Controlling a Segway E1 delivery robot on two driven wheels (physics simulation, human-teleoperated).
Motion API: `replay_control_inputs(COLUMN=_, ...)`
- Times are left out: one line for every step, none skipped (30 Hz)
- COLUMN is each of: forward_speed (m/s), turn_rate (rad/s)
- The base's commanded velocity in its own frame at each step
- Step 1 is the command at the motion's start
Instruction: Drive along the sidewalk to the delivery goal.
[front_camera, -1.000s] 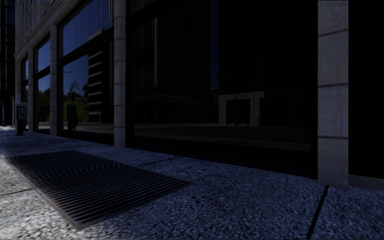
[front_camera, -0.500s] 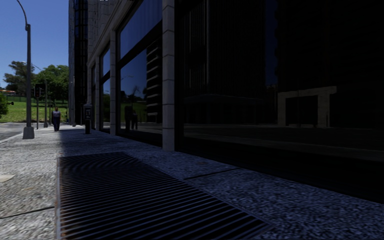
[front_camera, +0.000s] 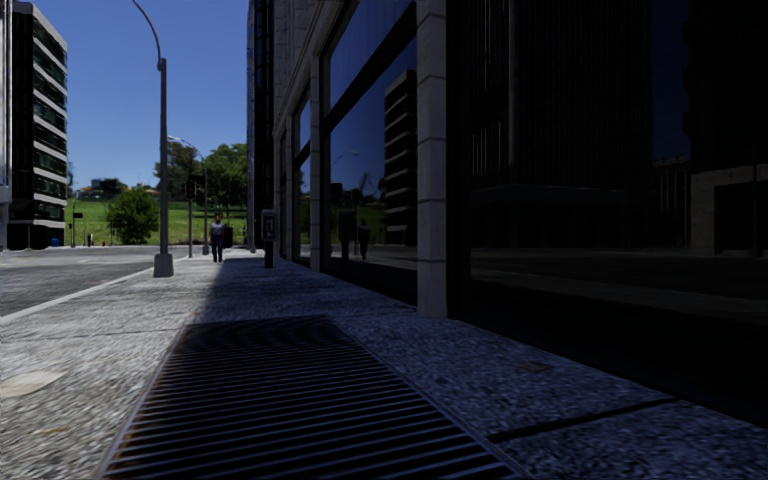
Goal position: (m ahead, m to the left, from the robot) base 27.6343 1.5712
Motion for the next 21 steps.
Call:
replay_control_inputs(forward_speed=2.00, turn_rate=0.00)
replay_control_inputs(forward_speed=2.00, turn_rate=0.00)
replay_control_inputs(forward_speed=2.00, turn_rate=0.00)
replay_control_inputs(forward_speed=2.00, turn_rate=0.00)
replay_control_inputs(forward_speed=2.00, turn_rate=0.00)
replay_control_inputs(forward_speed=2.00, turn_rate=0.00)
replay_control_inputs(forward_speed=2.00, turn_rate=0.00)
replay_control_inputs(forward_speed=2.00, turn_rate=0.00)
replay_control_inputs(forward_speed=2.00, turn_rate=0.00)
replay_control_inputs(forward_speed=2.00, turn_rate=0.00)
replay_control_inputs(forward_speed=2.00, turn_rate=0.00)
replay_control_inputs(forward_speed=2.00, turn_rate=0.00)
replay_control_inputs(forward_speed=2.00, turn_rate=0.00)
replay_control_inputs(forward_speed=2.00, turn_rate=0.04)
replay_control_inputs(forward_speed=2.00, turn_rate=0.11)
replay_control_inputs(forward_speed=2.00, turn_rate=0.11)
replay_control_inputs(forward_speed=2.00, turn_rate=0.17)
replay_control_inputs(forward_speed=2.00, turn_rate=0.23)
replay_control_inputs(forward_speed=2.00, turn_rate=0.26)
replay_control_inputs(forward_speed=2.00, turn_rate=0.29)
replay_control_inputs(forward_speed=2.00, turn_rate=0.29)
